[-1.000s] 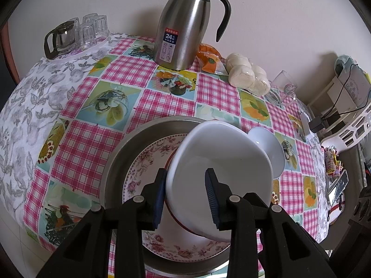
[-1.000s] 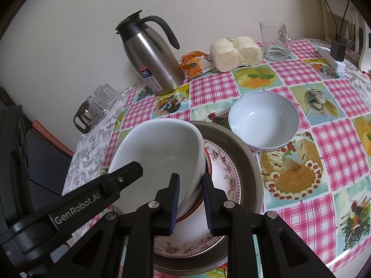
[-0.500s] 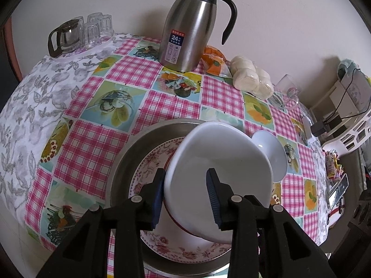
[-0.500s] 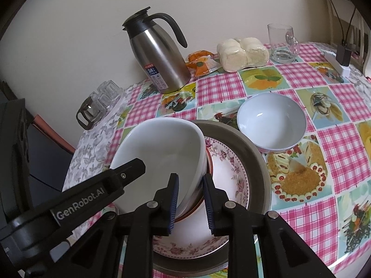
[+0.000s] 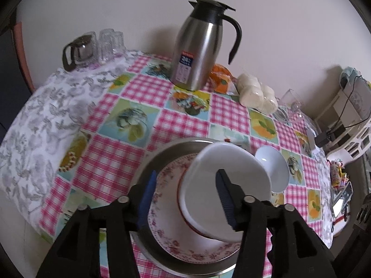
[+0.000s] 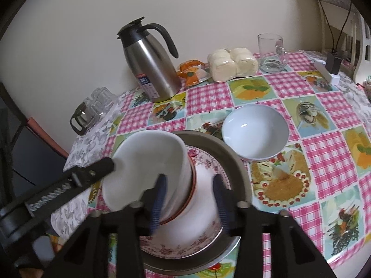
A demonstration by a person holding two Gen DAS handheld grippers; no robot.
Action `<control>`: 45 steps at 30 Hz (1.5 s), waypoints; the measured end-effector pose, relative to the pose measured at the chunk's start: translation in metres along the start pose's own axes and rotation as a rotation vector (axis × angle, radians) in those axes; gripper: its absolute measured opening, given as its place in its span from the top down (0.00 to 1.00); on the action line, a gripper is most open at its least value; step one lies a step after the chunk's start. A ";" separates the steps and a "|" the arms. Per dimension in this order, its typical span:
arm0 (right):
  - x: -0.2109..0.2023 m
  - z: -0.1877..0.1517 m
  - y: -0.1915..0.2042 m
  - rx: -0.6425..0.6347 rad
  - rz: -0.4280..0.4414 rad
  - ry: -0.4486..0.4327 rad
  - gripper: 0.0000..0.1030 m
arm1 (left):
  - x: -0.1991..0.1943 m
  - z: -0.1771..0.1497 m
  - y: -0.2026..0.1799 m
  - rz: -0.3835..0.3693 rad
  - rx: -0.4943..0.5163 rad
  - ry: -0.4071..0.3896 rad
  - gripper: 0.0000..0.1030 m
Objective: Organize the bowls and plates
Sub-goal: 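Open both tools and withdraw them from the square bowl, then move both tools to the white round bowl beside the basin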
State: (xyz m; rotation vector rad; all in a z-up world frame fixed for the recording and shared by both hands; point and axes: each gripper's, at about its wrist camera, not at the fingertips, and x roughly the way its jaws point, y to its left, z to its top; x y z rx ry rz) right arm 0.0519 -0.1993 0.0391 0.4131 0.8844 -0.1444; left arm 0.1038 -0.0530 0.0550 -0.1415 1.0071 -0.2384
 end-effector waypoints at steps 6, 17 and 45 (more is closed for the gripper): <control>0.000 0.000 -0.004 -0.001 -0.023 0.003 0.30 | -0.001 0.002 0.009 0.057 -0.017 -0.022 0.25; 0.004 0.000 -0.007 -0.009 -0.061 0.005 0.07 | 0.006 0.001 0.027 0.134 -0.056 -0.031 0.17; -0.014 0.008 -0.028 0.016 -0.083 -0.036 0.00 | -0.002 0.001 0.023 0.184 -0.038 -0.062 0.06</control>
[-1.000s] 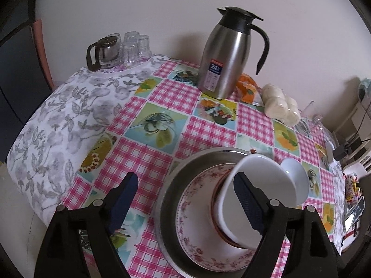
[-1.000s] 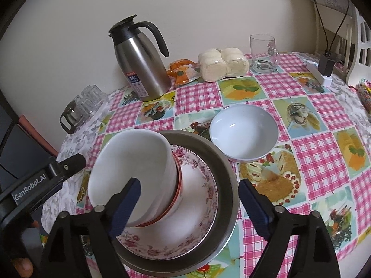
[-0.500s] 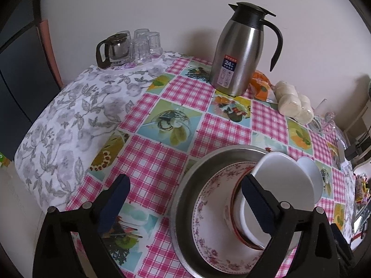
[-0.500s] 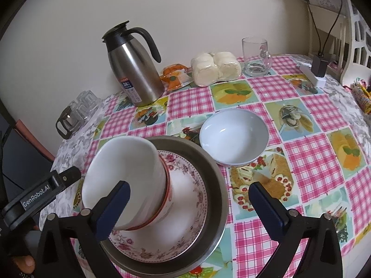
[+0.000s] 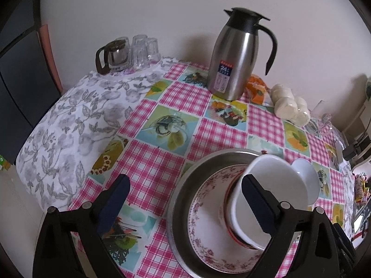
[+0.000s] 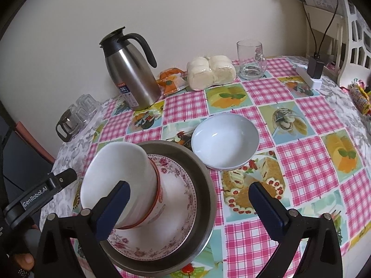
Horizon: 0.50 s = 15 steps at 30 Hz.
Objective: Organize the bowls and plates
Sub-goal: 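Move both tools to the white round bowl beside the basin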
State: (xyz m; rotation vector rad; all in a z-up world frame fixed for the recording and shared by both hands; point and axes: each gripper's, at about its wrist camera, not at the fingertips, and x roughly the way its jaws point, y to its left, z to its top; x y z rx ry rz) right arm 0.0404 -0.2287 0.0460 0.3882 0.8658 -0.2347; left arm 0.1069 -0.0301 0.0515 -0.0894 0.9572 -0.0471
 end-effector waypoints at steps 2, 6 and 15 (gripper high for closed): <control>-0.004 0.002 -0.006 0.009 0.001 -0.005 0.00 | -0.004 0.000 -0.004 -0.011 0.006 -0.009 0.06; -0.010 0.005 -0.016 0.018 -0.004 -0.012 0.00 | -0.012 -0.001 -0.017 -0.037 0.032 -0.030 0.06; -0.021 0.011 -0.054 0.079 -0.024 -0.020 0.00 | -0.028 -0.005 -0.056 -0.133 0.095 -0.064 0.06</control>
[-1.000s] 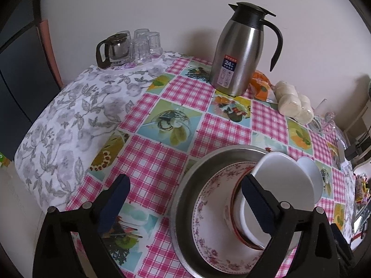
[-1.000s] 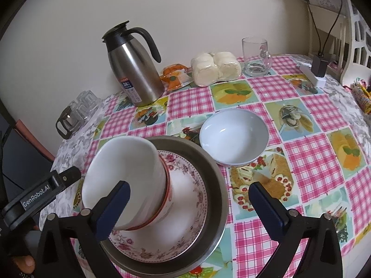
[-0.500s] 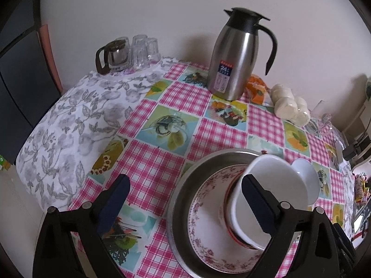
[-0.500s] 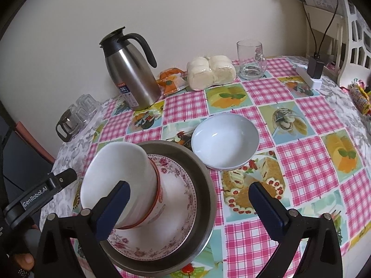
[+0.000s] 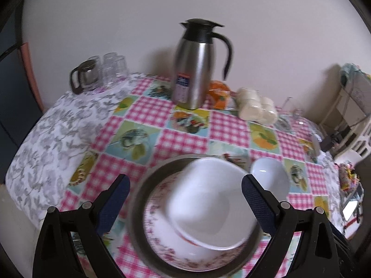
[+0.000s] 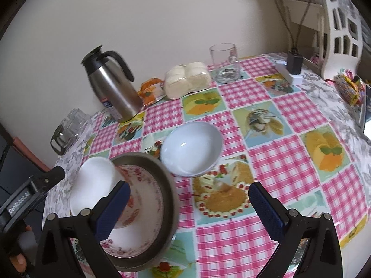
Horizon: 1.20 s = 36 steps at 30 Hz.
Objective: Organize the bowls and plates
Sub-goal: 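Move both tools to the white round bowl beside the basin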
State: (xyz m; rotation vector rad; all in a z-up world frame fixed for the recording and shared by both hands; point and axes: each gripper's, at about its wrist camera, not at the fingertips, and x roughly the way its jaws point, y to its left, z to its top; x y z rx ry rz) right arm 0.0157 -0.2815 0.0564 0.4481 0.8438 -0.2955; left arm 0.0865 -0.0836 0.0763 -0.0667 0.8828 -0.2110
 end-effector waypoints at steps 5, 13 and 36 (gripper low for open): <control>-0.003 0.006 -0.025 0.038 -0.024 -0.003 0.00 | -0.005 0.002 -0.025 -0.109 0.011 -0.018 0.06; 0.003 0.014 -0.064 0.112 -0.058 -0.002 0.00 | 0.007 0.001 -0.074 -0.169 0.110 -0.028 0.06; 0.075 0.020 -0.086 0.160 0.004 0.073 0.02 | 0.113 0.022 -0.150 -0.070 0.298 0.258 0.23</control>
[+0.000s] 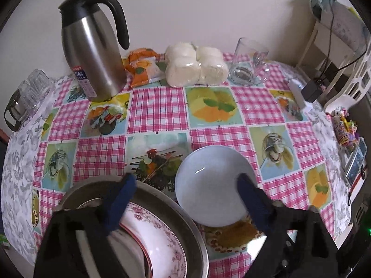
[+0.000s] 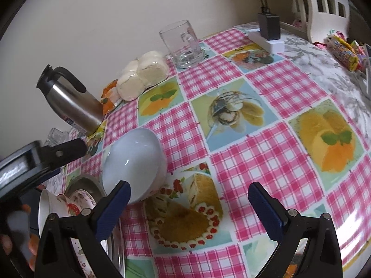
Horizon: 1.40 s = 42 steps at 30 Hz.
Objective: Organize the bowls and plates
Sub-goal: 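Close both tools on the white round bowl rim, then lift the white round bowl with both tools and carry it over the basin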
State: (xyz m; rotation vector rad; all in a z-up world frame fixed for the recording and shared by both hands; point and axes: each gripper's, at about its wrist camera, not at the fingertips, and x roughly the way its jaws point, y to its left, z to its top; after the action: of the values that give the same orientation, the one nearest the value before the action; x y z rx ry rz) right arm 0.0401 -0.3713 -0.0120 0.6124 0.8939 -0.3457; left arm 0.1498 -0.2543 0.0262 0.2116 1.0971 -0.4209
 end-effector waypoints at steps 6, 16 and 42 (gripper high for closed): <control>0.015 -0.001 0.010 -0.013 0.015 0.017 0.17 | 0.019 0.007 -0.004 0.043 0.026 0.052 0.38; 0.047 -0.003 0.024 -0.018 0.090 0.056 0.56 | 0.058 0.009 -0.005 0.072 0.032 0.160 0.60; -0.006 0.010 0.026 0.030 0.185 -0.052 0.74 | 0.013 -0.001 0.002 -0.091 -0.045 0.061 0.78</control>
State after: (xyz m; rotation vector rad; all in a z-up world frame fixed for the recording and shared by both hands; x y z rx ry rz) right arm 0.0564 -0.3567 0.0063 0.7047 0.7769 -0.2080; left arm 0.1551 -0.2545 0.0144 0.1355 1.1784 -0.4732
